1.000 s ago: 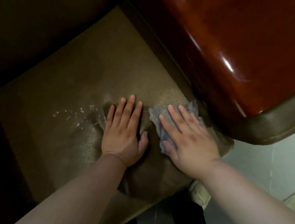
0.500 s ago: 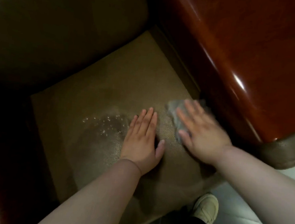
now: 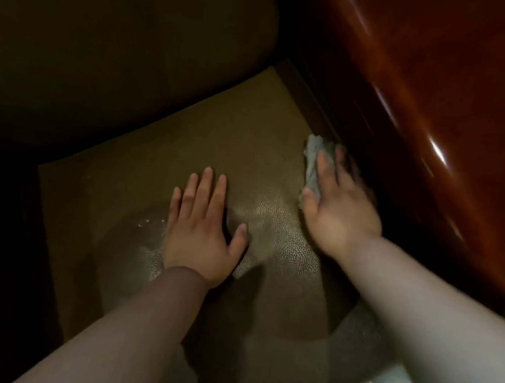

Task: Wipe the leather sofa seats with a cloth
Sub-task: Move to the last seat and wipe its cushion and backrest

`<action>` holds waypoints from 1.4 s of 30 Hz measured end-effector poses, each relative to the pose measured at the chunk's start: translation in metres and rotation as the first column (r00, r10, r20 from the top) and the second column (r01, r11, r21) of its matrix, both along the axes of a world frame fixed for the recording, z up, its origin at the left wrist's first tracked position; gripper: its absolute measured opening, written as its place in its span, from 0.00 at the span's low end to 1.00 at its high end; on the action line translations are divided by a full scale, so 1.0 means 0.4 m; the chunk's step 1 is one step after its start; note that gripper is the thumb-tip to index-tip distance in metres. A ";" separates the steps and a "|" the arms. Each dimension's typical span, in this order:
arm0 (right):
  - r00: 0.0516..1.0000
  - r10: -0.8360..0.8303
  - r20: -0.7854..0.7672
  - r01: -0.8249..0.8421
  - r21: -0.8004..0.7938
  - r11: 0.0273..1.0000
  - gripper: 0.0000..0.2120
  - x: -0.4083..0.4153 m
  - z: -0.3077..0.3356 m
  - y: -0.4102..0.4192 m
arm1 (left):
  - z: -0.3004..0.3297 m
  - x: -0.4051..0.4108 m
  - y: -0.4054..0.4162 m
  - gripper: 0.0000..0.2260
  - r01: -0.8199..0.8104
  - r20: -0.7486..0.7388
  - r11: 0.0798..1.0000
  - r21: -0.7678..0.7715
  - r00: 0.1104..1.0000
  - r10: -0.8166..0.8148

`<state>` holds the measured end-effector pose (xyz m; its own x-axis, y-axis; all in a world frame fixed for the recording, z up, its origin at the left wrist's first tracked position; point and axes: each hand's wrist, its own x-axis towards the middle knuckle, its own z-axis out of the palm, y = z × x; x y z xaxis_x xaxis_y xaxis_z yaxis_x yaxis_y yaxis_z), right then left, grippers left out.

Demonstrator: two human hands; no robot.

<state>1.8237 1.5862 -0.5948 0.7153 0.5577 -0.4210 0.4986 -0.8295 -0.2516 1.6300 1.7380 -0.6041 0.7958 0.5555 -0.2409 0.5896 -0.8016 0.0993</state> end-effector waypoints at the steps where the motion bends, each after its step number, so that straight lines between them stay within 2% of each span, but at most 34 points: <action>1: 0.993 0.051 0.103 -0.054 0.020 0.998 0.33 -0.039 -0.008 0.019 | -0.005 -0.001 0.001 0.39 0.000 0.010 1.000 0.009 1.000 0.000; 3: 0.927 0.329 0.181 -0.352 0.119 0.928 0.33 -0.132 -0.009 0.027 | -0.012 -0.002 0.003 0.40 0.004 0.013 1.000 0.009 1.000 -0.004; 4: 0.871 0.470 0.143 -0.489 0.147 0.860 0.33 -0.154 -0.007 0.015 | -0.015 -0.001 0.003 0.40 0.011 0.010 1.000 0.008 1.000 -0.011; 6: 0.774 0.626 0.095 -0.633 0.142 0.761 0.33 -0.111 -0.008 0.001 | -0.018 -0.001 0.004 0.40 0.025 0.010 1.000 0.014 1.000 -0.025; 7: 0.783 0.611 0.115 -0.622 0.118 0.774 0.34 -0.066 -0.010 0.007 | -0.021 -0.002 0.006 0.40 0.018 0.021 1.000 0.023 1.000 -0.018; 8: 0.839 0.533 0.113 -0.542 0.089 0.835 0.34 -0.020 -0.016 0.018 | -0.026 -0.003 0.007 0.39 0.008 0.033 1.000 0.030 0.999 -0.009; 10: 0.981 0.195 0.007 -0.195 0.044 0.980 0.33 0.054 -0.018 0.051 | -0.034 -0.006 0.005 0.39 0.000 0.049 1.000 0.026 0.999 -0.001; 11: 0.998 0.069 -0.007 -0.069 0.038 0.997 0.33 0.053 -0.017 0.066 | -0.036 -0.006 0.004 0.39 0.005 0.066 1.000 0.028 0.998 -0.006; 12: 0.997 0.062 0.052 -0.063 0.004 0.998 0.33 0.029 -0.014 0.086 | -0.042 -0.005 0.006 0.39 0.003 0.088 1.000 0.028 0.996 -0.006; 14: 0.947 0.271 0.171 -0.275 0.002 0.961 0.33 -0.071 -0.012 0.097 | -0.045 -0.008 0.006 0.39 0.004 0.094 1.000 0.025 0.996 -0.006; 16: 0.854 0.499 0.147 -0.516 0.112 0.850 0.33 -0.136 -0.001 0.073 | -0.043 -0.007 0.007 0.39 0.019 0.071 0.999 0.028 0.997 -0.021; 18: 0.754 0.654 0.060 -0.655 0.147 0.742 0.33 -0.099 -0.005 0.058 | -0.039 -0.005 0.005 0.39 0.031 0.052 0.999 0.034 0.998 -0.033; 19: 0.730 0.674 0.116 -0.684 0.134 0.717 0.34 -0.053 -0.020 0.065 | -0.040 -0.006 0.005 0.39 0.025 0.059 0.999 0.041 0.998 -0.027; 20: 0.760 0.629 0.160 -0.648 0.117 0.753 0.34 -0.003 -0.029 0.084 | -0.043 -0.006 0.004 0.40 0.014 0.081 0.999 0.047 0.997 -0.018; 21: 0.851 0.502 0.153 -0.520 0.118 0.846 0.35 0.054 -0.031 0.111 | -0.046 -0.004 0.003 0.40 0.009 0.101 0.999 0.049 0.995 -0.014; 22: 0.940 0.331 0.079 -0.338 0.103 0.936 0.35 0.103 -0.033 0.144 | -0.049 -0.004 0.000 0.40 0.013 0.108 0.999 0.049 0.994 -0.018; 23: 0.984 0.179 0.015 -0.180 0.056 0.982 0.34 0.119 -0.031 0.179 | -0.053 -0.005 0.000 0.40 0.012 0.110 0.999 0.053 0.994 -0.018; 24: 0.994 0.106 0.011 -0.106 0.010 0.994 0.33 0.104 -0.030 0.208 | -0.059 -0.006 0.003 0.40 0.007 0.110 0.998 0.064 0.994 -0.014; 25: 0.984 0.155 0.089 -0.152 -0.043 0.987 0.32 0.064 -0.028 0.222 | -0.063 -0.006 0.003 0.40 0.009 0.107 0.997 0.070 0.994 -0.017; 26: 0.952 0.277 0.134 -0.270 -0.065 0.961 0.31 0.011 -0.021 0.219 | -0.064 -0.007 0.001 0.40 0.014 0.101 0.998 0.062 0.995 -0.020; 28: 0.860 0.504 0.086 -0.506 0.010 0.862 0.30 -0.089 0.002 0.175 | -0.068 -0.012 0.003 0.39 0.017 0.108 0.999 0.040 0.994 -0.021; 30: 0.781 0.625 0.008 -0.625 0.024 0.780 0.30 -0.103 0.038 0.136 | -0.066 -0.013 0.006 0.38 0.020 0.122 1.000 0.018 0.992 -0.022; 32: 0.774 0.633 -0.004 -0.632 -0.062 0.773 0.31 -0.056 0.039 0.137 | -0.061 -0.015 0.009 0.39 0.021 0.119 1.000 -0.002 0.993 -0.021; 33: 0.815 0.580 0.000 -0.576 -0.116 0.809 0.31 -0.024 0.035 0.147 | -0.057 -0.015 0.007 0.40 0.018 0.119 1.000 -0.014 0.993 -0.016; 35: 0.944 0.331 -0.009 -0.328 -0.162 0.931 0.31 0.040 0.027 0.180 | -0.048 -0.011 0.008 0.41 0.027 0.104 0.999 -0.026 0.994 -0.024; 37: 0.991 0.135 0.013 -0.132 -0.148 0.980 0.32 0.059 0.013 0.212 | -0.053 -0.013 0.012 0.42 0.023 0.093 0.999 -0.028 0.996 -0.020; 38: 0.990 0.128 0.057 -0.116 -0.167 0.979 0.32 0.039 0.006 0.223 | -0.061 -0.012 0.013 0.42 0.020 0.096 0.999 -0.025 0.995 -0.017; 40: 0.948 0.301 0.101 -0.276 -0.205 0.939 0.33 -0.033 0.000 0.211 | -0.076 -0.010 0.009 0.42 0.029 0.077 0.999 -0.018 0.997 -0.027; 42: 0.835 0.546 0.067 -0.540 -0.097 0.836 0.33 -0.089 0.009 0.169 | -0.081 -0.015 0.006 0.41 0.026 0.068 1.000 -0.004 0.997 -0.026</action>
